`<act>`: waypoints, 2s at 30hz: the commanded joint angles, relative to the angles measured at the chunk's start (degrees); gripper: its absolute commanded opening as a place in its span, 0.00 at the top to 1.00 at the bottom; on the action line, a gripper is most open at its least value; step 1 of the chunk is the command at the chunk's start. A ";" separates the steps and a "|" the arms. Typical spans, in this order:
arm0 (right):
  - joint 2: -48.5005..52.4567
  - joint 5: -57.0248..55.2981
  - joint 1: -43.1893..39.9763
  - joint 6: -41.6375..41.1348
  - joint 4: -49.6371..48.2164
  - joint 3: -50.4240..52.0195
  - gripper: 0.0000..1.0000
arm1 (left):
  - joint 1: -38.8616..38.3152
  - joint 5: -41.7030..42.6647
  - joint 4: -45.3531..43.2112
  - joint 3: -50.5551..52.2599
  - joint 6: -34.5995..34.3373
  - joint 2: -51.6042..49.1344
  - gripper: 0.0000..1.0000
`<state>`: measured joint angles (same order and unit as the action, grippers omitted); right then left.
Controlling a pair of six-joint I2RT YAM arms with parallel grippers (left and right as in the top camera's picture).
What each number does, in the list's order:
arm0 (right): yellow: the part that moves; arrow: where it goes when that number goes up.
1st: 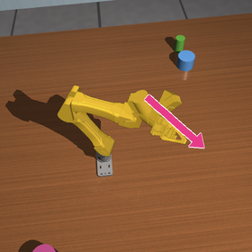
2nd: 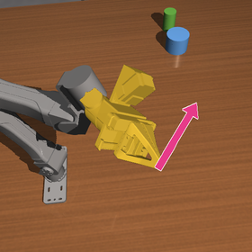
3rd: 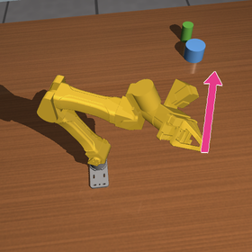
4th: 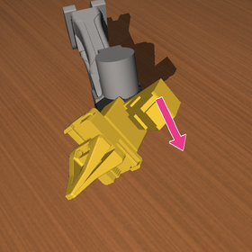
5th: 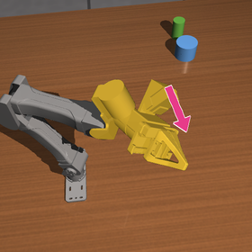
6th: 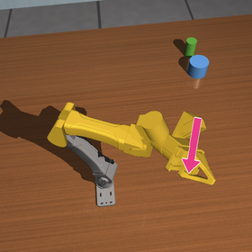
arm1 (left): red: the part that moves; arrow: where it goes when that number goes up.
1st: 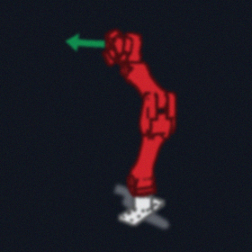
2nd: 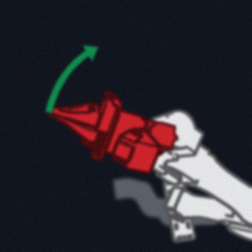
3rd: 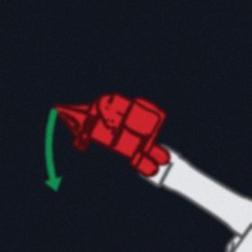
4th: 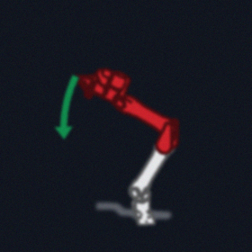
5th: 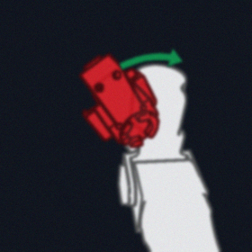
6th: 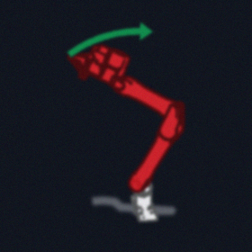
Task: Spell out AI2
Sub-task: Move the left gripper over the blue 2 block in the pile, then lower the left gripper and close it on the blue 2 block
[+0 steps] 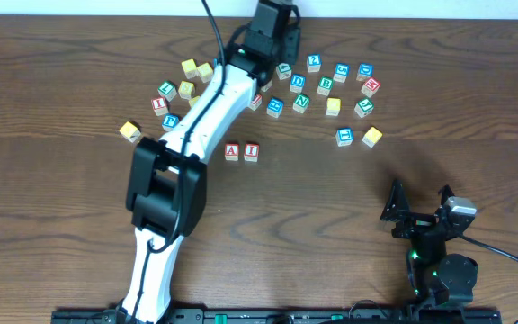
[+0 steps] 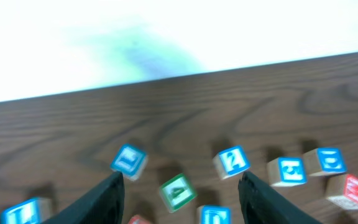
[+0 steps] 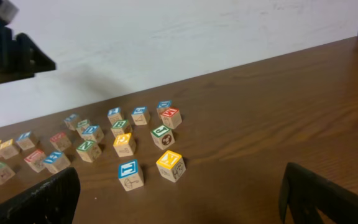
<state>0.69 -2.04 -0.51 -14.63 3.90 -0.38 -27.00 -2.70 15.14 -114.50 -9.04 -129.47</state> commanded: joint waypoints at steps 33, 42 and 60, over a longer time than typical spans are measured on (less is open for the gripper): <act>-0.35 0.09 -0.26 -0.33 0.17 0.09 0.01 | -5.55 -1.88 15.10 -34.82 -2.10 -29.07 0.46; -0.35 0.09 -0.26 -0.33 0.17 0.09 0.01 | -5.55 -1.88 13.27 -34.82 -2.25 -29.14 0.46; -0.35 0.09 -0.26 -0.33 0.17 0.09 0.01 | -5.55 -4.00 9.55 -34.80 -2.25 -33.59 0.46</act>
<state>0.69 -2.07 -0.51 -14.63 3.90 -0.38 -32.69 -5.56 25.02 -148.79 -10.72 -161.56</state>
